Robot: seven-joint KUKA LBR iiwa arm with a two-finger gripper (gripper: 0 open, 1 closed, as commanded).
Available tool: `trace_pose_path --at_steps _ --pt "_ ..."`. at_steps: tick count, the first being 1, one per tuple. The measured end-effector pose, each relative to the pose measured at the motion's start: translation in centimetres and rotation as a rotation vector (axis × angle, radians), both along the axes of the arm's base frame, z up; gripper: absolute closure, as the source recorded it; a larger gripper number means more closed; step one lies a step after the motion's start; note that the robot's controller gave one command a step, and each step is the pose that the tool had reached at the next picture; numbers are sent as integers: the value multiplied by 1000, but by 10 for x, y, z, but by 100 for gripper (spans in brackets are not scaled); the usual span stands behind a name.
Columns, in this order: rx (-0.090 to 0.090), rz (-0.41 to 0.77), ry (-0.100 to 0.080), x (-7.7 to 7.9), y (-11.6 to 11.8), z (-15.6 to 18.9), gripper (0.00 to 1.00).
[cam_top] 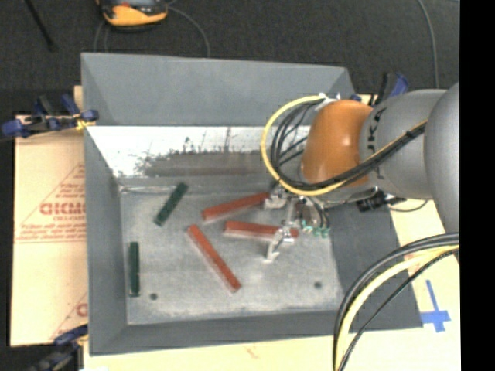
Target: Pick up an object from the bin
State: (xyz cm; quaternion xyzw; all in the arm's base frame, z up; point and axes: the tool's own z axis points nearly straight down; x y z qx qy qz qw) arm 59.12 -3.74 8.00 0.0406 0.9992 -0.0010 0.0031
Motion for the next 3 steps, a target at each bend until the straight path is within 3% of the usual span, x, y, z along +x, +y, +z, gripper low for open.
trace_pose_path --at_steps 1,2,3 --pt "1 1 9 0 0 3 100" --pt "0 1 0 0 0 0 0" --pt "1 2 10 0 0 3 100"
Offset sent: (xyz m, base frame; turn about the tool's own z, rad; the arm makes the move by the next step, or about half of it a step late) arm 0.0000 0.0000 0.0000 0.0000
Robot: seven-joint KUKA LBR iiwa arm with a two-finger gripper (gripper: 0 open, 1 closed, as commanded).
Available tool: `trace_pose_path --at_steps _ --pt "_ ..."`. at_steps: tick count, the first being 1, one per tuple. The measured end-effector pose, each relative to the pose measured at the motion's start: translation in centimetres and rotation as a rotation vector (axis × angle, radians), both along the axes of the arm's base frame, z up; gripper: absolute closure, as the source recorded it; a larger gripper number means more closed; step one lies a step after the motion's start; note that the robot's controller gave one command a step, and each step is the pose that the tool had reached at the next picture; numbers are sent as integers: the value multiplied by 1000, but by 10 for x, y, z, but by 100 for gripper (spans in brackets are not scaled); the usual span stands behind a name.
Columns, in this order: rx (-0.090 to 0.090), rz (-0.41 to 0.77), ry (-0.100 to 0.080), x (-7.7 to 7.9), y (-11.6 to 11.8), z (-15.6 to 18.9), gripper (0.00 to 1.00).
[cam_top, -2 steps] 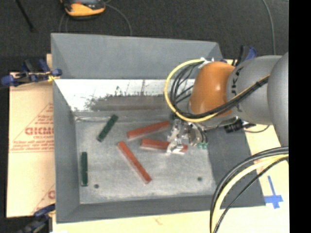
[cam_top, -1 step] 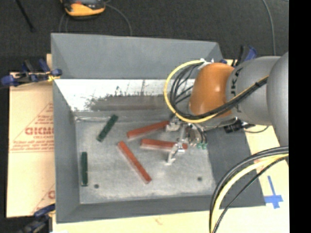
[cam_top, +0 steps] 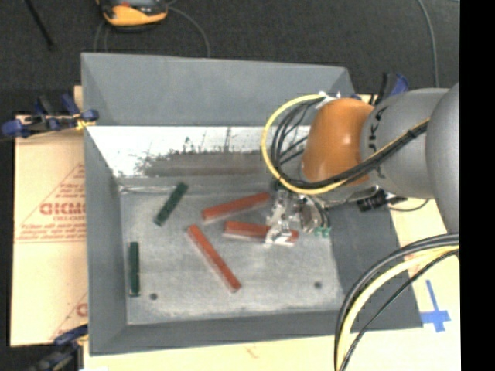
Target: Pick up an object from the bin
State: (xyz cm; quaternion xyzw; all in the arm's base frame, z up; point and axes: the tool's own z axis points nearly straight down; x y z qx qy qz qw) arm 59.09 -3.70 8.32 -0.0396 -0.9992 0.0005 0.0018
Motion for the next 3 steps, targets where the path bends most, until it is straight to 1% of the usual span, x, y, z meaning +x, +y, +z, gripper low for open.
trace_pose_path --at_steps 1,2,3 --pt "-1 0 -9 0 0 -3 0" --pt "0 1 0 0 0 0 100" --pt "-1 1 -9 0 0 -3 0"
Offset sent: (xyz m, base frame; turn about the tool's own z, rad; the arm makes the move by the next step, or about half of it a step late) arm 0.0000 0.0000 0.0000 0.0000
